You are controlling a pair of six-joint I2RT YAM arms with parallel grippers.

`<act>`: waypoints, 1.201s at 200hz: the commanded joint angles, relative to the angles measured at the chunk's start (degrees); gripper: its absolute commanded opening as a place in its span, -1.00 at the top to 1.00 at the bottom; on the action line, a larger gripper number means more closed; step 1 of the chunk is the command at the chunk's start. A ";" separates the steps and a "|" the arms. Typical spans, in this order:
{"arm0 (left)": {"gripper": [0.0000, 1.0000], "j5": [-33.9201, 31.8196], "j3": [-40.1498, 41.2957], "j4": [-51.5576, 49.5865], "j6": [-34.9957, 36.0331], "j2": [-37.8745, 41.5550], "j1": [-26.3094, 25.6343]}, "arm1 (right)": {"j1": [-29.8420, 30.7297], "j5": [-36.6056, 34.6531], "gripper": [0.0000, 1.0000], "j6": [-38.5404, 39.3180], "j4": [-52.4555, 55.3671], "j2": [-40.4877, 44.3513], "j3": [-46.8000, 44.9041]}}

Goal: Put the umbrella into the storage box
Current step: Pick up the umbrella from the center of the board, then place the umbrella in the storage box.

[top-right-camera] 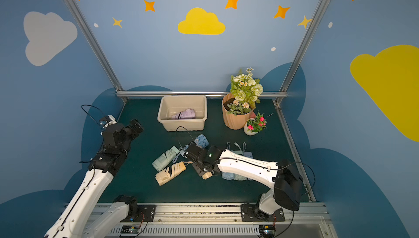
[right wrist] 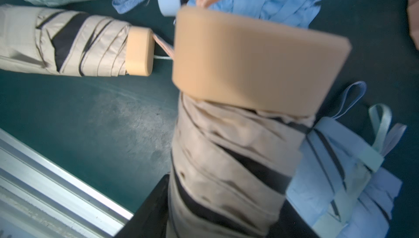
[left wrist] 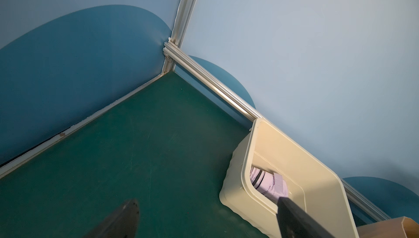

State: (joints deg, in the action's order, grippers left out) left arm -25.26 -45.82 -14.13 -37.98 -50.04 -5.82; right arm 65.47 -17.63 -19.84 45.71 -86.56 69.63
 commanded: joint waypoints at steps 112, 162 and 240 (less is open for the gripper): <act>-1.00 -1.11 1.06 -0.99 -2.19 -0.82 2.26 | -17.26 9.02 0.35 53.11 -10.29 -2.06 19.77; -1.00 -0.99 1.35 -1.42 -2.10 -0.96 3.25 | -21.30 13.24 0.39 61.28 -10.17 -12.07 32.26; -1.00 0.81 3.23 -4.39 -4.79 0.68 3.47 | -22.28 11.12 0.38 72.06 -7.72 -35.10 57.29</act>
State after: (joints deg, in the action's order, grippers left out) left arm -24.91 -43.44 -16.47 -41.85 -50.72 -2.61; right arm 43.18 -5.10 47.03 38.61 -117.34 120.11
